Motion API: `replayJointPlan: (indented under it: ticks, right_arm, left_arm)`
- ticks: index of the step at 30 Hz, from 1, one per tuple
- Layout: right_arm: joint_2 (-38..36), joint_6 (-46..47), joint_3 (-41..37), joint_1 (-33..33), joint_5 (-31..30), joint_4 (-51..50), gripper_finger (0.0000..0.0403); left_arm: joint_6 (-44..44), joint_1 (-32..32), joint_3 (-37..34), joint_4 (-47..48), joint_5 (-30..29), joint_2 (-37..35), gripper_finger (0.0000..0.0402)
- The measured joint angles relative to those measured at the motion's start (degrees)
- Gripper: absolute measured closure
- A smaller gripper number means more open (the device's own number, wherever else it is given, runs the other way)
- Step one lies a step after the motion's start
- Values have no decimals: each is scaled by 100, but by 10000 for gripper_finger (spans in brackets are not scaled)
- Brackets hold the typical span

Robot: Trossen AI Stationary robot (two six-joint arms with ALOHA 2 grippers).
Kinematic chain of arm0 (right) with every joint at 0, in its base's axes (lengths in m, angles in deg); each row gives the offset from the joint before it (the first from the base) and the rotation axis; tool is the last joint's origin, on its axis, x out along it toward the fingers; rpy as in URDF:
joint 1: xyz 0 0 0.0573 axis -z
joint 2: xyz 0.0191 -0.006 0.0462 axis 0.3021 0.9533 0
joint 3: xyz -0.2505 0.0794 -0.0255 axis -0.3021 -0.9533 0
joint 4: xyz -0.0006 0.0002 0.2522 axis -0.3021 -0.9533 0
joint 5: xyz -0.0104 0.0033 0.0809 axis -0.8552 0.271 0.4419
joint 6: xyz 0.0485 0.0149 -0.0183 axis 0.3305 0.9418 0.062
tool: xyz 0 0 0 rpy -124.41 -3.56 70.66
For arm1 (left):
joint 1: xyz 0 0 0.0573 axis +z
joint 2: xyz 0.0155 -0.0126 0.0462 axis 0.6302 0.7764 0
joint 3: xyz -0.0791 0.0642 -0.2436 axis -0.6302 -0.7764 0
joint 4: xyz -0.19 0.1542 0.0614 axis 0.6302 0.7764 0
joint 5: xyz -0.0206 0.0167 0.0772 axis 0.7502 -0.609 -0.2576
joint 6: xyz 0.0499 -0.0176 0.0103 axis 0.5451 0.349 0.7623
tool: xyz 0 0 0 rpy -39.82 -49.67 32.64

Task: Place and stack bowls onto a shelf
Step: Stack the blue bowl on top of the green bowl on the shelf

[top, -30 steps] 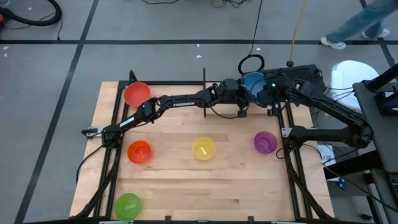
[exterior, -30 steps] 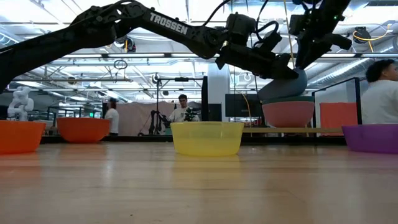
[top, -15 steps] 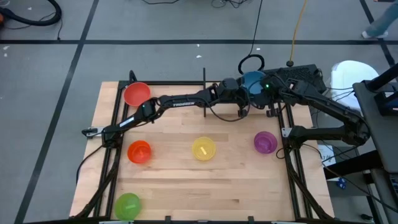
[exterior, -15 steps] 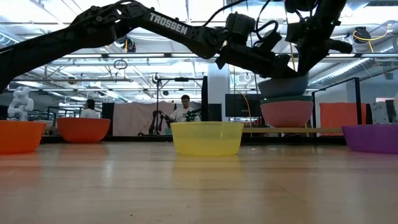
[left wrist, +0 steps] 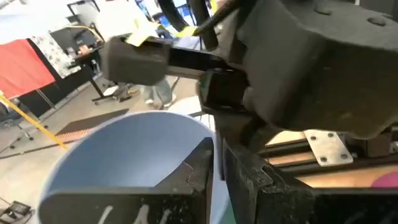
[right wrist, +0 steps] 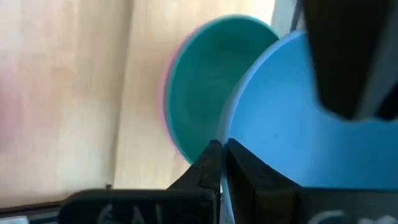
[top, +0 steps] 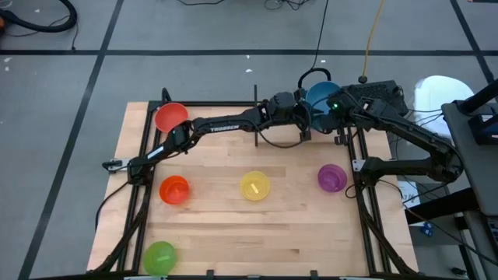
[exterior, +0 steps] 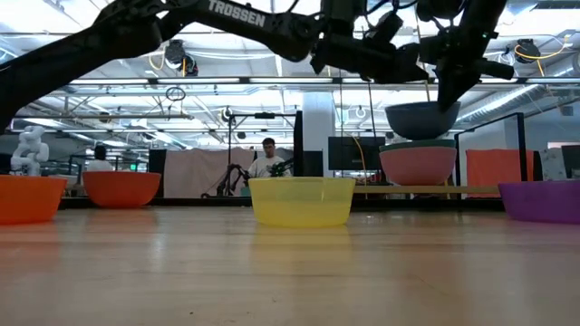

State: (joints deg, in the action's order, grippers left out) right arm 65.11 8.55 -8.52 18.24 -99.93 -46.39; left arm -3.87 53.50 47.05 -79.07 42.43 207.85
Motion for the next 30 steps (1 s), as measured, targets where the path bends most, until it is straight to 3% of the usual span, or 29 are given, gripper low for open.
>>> replayJointPlan:
  ticks: [13, 24, 30]
  right_arm:
    - [5, 25, 2, 297, 1412, -110, 403]
    - [363, 107, 4, 429, 1420, -119, 401]
    - [428, 649, 5, 429, 1401, 238, 368]
  left_arm:
    - [253, 4, 0, 806, -331, -360, 360]
    - [297, 4, 0, 875, -334, -436, 360]
    - [294, 7, 0, 871, -354, -440, 360]
